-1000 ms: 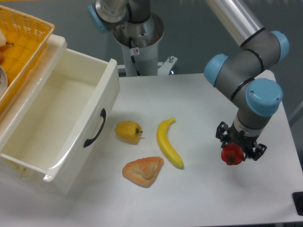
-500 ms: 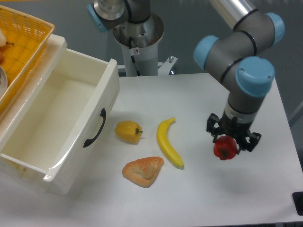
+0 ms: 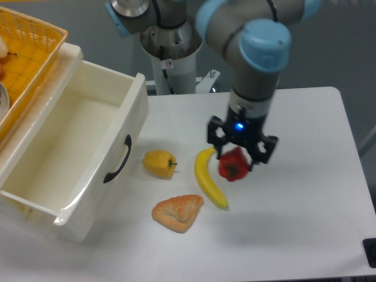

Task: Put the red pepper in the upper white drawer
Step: 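Carry the red pepper over the open white drawer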

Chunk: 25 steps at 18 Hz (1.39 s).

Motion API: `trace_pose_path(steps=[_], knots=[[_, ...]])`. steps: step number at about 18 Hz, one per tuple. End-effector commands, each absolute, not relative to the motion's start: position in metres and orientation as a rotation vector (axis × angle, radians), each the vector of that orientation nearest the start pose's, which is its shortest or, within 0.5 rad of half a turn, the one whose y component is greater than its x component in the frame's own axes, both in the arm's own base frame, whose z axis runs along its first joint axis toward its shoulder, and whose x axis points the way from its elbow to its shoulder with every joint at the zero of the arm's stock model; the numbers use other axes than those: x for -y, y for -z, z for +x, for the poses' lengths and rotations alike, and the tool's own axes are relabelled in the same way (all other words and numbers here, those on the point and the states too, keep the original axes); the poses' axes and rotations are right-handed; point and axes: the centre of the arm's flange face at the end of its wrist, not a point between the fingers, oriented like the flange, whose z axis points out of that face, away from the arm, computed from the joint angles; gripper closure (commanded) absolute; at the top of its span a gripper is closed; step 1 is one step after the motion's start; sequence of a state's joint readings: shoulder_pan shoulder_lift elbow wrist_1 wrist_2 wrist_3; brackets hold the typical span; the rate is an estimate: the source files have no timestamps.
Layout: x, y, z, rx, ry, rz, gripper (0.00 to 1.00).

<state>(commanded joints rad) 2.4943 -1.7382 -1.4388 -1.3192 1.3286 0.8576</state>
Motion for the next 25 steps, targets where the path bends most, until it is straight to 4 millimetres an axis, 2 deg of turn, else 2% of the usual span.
trace_pose_path(steps=[3, 8, 13, 14, 17, 18, 20, 22, 25], knots=[[-0.485, -0.513, -0.336, 0.05, -0.02, -2.79, 0.86], [-0.488, -0.543, -0.295, 0.072, 0.004, -2.721, 0.86], [-0.503, -0.558, -0.227, -0.031, 0.049, -2.687, 0.86], [-0.505, -0.557, -0.216, -0.055, 0.055, -2.688, 0.86], [-0.523, -0.547, -0.165, -0.206, 0.096, -2.695, 0.86], [-0.526, -0.546, -0.156, -0.234, 0.101, -2.694, 0.86], [-0.53, -0.544, -0.149, -0.281, 0.103, -2.69, 0.86], [-0.535, -0.542, -0.134, -0.406, 0.106, -2.675, 0.86], [-0.537, -0.534, -0.128, -0.494, 0.109, -2.67, 0.86]])
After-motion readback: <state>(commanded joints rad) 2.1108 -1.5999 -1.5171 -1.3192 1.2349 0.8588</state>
